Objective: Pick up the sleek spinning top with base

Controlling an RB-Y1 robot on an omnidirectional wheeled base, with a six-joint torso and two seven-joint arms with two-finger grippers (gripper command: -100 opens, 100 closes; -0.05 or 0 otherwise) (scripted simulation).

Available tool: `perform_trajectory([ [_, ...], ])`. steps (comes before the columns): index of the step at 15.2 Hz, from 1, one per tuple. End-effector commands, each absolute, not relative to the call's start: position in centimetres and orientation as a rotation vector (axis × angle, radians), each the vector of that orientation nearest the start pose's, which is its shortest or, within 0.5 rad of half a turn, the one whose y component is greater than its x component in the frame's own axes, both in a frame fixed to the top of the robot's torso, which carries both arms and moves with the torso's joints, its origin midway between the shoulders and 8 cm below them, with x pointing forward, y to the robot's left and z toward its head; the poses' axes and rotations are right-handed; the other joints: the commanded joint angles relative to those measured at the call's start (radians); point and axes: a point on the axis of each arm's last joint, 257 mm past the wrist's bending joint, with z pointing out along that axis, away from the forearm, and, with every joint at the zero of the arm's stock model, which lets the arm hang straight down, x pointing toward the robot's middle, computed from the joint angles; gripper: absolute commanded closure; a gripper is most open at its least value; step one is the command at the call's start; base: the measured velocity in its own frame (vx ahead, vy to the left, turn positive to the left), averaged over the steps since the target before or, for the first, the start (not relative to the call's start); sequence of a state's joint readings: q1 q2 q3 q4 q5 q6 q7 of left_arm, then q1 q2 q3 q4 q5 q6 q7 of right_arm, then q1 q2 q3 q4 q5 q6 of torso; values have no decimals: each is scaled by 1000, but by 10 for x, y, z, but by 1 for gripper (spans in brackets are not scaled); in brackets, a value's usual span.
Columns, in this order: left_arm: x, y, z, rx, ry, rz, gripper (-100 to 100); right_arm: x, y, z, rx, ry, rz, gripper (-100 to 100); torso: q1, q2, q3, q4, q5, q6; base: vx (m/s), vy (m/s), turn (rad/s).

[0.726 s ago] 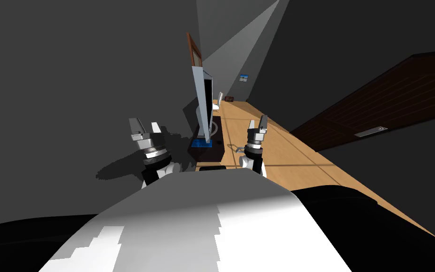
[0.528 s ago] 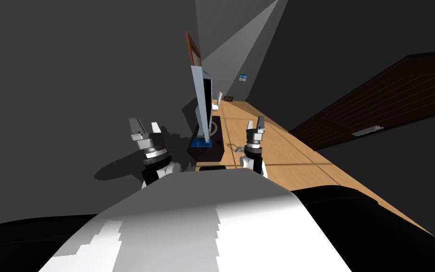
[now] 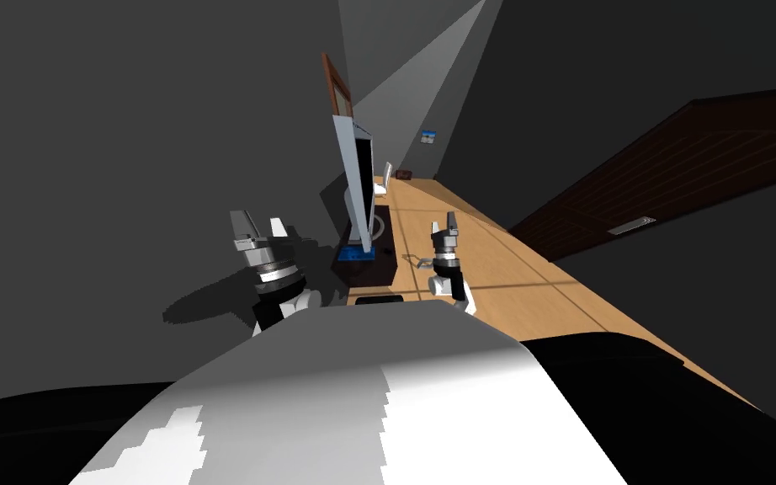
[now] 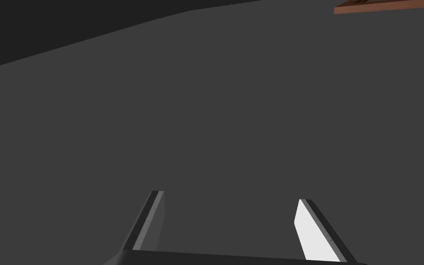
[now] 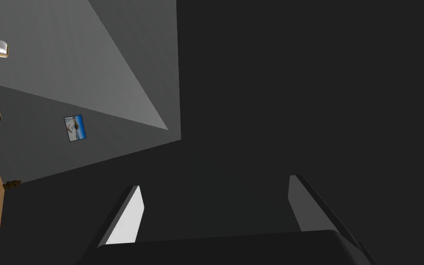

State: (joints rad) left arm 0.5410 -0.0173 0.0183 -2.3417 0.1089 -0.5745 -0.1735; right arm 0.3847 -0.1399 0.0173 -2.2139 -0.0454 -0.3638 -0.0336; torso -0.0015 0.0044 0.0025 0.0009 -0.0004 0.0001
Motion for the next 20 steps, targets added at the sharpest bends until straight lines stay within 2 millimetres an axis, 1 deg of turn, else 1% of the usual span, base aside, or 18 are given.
perform_trajectory([
  [1,311,300,52,-597,503,-1190,0,400,-263,-9,741,790,1412,-100,0,0,0,0,0,0,-58,-13,-68],
  [2,311,300,52,-597,503,-1190,0,411,-267,-24,803,805,1442,-100,0,0,0,0,0,0,-56,-15,-69],
  [3,311,300,52,-597,503,-1190,0,411,-267,-24,803,805,1442,-100,0,0,0,0,0,0,-51,-14,-57],
  [4,311,300,52,-597,503,-1190,0,422,-270,-39,871,817,1473,-100,0,0,0,0,0,0,-42,-17,-77],
  [5,311,300,52,-597,503,-1190,0,422,-270,-39,871,818,1472,-100,0,-1,-1,0,0,0,-35,-14,-57],
  [6,311,300,52,-597,503,-1190,0,434,-274,-55,946,827,1503,-100,0,-1,-1,0,0,0,-34,-19,-64],
  [7,311,300,52,-597,503,-1190,0,434,-274,-55,946,827,1503,-100,0,-2,-1,0,0,0,-33,-19,-59],
  [8,311,300,52,-597,503,-1190,0,445,-277,-71,1023,832,1537,-100,0,-2,-1,0,0,0,-38,-18,-66],
  [9,311,300,52,-597,503,-1190,0,445,-278,-73,1027,834,1534,-100,0,-2,-1,0,0,0,-35,-18,-57],
  [10,311,300,52,-597,503,-1190,0,455,-280,-86,1099,832,1568,-100,0,-2,-1,0,0,0,-28,-19,-56],
  [11,311,300,52,-597,503,-1190,0,456,-281,-91,1113,837,1565,-100,0,-3,-1,0,0,0,9,-4,-12],
  [12,311,300,52,-597,503,-1190,0,466,-282,-105,1188,838,1595,-100,1,-4,-2,-1,0,0,8,-9,-27],
  [13,311,300,52,-597,503,-1190,0,467,-284,-111,1204,837,1596,-100,1,-5,-3,-1,0,0,7,-10,-28],
  [14,311,300,52,-597,503,-1190,0,477,-284,-124,1277,837,1623,-100,1,-5,-3,-1,0,0,6,-9,-25],
  [17,311,300,52,-597,503,-1190,0,488,-286,-152,1401,826,1653,-100,0,-5,-3,-1,0,0,7,-10,-27],
  [18,311,300,52,-597,503,-1190,0,488,-286,-152,1401,826,1653,-100,1,-5,-3,-1,0,0,4,-6,-16],
  [19,311,300,52,-597,503,-1190,0,497,-285,-168,1492,813,1685,-100,1,-5,-3,-1,0,0,5,-7,-20],
  [20,311,300,52,-597,503,-1190,0,497,-286,-174,1506,814,1679,-100,1,-5,-3,-1,0,0,0,0,0],
])
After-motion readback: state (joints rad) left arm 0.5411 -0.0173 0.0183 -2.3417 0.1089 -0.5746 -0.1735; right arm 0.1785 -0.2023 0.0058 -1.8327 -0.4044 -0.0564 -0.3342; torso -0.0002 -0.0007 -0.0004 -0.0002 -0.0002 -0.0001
